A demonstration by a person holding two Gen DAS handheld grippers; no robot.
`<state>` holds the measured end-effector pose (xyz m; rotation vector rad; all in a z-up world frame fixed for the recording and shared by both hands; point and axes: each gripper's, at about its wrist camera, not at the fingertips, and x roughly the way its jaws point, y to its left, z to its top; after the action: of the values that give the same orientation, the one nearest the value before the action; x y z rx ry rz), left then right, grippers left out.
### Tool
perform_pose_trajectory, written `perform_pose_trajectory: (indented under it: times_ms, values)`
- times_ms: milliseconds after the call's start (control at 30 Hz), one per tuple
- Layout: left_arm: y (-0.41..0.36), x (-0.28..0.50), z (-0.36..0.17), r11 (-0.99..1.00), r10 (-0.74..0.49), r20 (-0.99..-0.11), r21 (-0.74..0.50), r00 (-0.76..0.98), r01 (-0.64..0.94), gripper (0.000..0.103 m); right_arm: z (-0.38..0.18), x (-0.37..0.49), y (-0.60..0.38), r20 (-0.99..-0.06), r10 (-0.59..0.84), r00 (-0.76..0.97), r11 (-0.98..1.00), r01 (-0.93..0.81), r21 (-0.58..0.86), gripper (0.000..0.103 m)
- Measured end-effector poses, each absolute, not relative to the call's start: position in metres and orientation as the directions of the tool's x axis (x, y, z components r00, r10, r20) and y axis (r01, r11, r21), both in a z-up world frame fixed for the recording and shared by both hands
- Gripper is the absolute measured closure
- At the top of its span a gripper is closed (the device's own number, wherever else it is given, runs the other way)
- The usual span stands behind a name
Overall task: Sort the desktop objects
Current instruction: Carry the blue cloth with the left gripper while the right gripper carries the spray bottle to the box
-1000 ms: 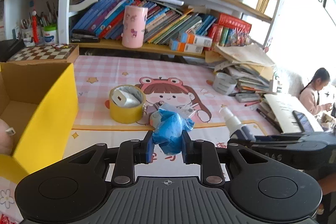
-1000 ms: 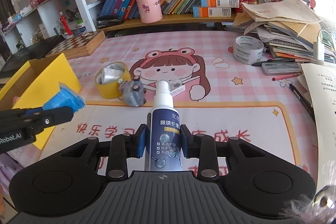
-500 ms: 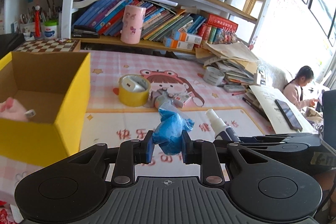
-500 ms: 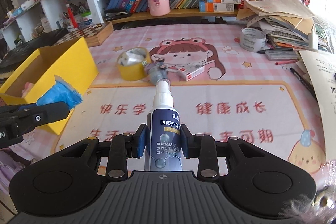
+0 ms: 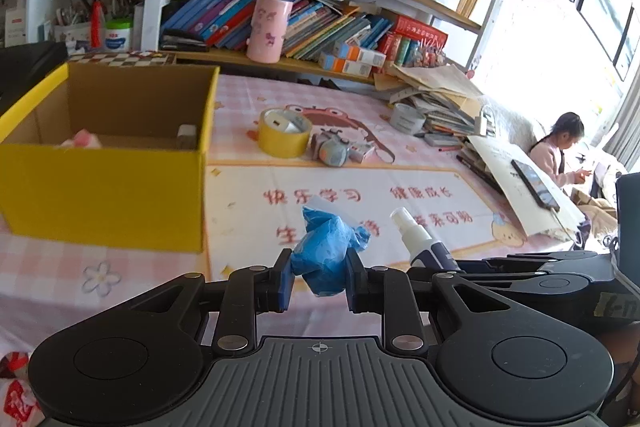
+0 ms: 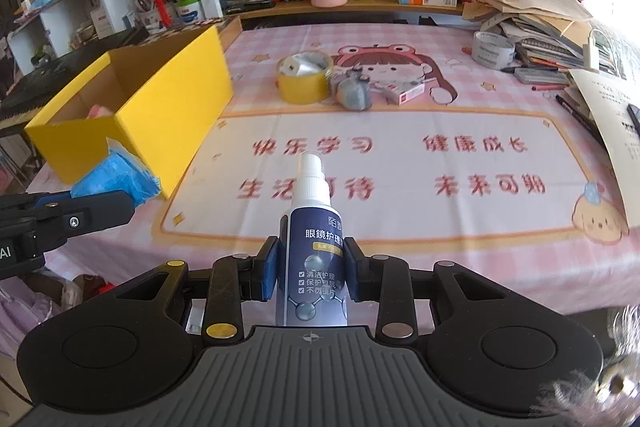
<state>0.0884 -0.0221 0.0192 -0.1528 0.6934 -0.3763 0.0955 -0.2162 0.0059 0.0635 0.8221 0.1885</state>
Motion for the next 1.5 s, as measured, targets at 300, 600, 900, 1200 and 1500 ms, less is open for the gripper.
perform_pose_trajectory:
  times_ms: [300,600,900,1200,1500]
  values:
    - [0.015,0.056,0.014,0.932,-0.362,-0.605,-0.255,0.71,0.257,0.079,0.001,0.06,-0.181,-0.731,0.205,0.651,0.979,-0.149,0.142,0.073]
    - [0.046,0.036,0.01,0.942,-0.328,-0.61,-0.263,0.721,0.206,0.079,0.0,0.045,-0.148,-0.736,0.232,0.636,0.97,-0.202,0.132,0.073]
    - [0.07,0.025,0.007,0.95,-0.295,-0.611,-0.271,0.735,0.155,0.079,0.0,0.041,-0.122,-0.747,0.255,0.614,0.959,-0.262,0.111,0.073]
    - [0.091,0.017,0.01,0.953,-0.267,-0.599,-0.281,0.755,0.114,0.08,-0.001,0.042,-0.099,-0.753,0.294,0.589,0.94,-0.319,0.117,0.073]
    - [0.115,0.011,0.01,0.957,-0.206,-0.599,-0.289,0.774,0.031,0.08,-0.002,0.048,-0.077,-0.766,0.341,0.544,0.911,-0.394,0.126,0.073]
